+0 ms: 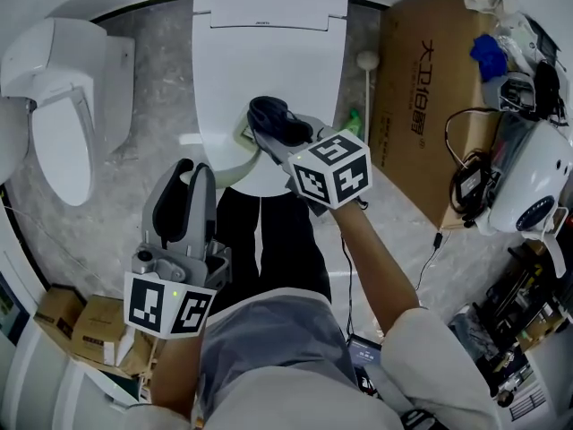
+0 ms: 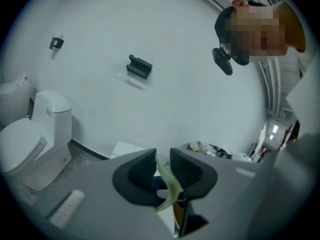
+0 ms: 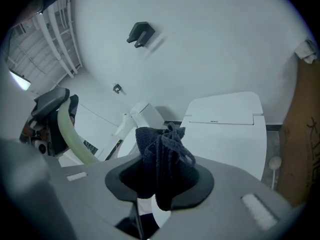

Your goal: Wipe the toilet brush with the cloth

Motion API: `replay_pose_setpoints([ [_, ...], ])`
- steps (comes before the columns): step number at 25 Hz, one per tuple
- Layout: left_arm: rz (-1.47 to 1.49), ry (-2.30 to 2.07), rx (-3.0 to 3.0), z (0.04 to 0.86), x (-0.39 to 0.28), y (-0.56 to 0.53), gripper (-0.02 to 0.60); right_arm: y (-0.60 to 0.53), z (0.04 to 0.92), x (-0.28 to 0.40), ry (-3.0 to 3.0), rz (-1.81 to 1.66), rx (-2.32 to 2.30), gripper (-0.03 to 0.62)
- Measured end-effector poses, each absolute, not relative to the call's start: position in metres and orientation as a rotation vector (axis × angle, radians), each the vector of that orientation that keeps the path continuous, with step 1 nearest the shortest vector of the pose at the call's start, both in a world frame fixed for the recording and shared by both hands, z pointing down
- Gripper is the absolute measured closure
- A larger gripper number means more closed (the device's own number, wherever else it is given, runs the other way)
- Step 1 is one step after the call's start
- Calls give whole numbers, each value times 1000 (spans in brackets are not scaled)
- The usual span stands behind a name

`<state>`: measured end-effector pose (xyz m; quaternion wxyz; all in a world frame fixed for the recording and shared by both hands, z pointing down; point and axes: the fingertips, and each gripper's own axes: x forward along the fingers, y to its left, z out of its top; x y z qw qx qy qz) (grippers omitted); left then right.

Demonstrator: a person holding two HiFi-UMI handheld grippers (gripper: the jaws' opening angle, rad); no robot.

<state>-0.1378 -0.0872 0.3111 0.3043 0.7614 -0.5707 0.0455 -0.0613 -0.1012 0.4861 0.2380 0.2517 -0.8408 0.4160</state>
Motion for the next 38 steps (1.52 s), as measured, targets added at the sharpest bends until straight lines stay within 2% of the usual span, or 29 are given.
replay_pose_setpoints([
  [19,85,-1514,1996,315,-140,-90,581,-122,571,-90,-2192,1127,547,477],
  [38,66,-1517,1984,317,-139,-90,581,-148,600,-95,-2146,1258,553,476],
])
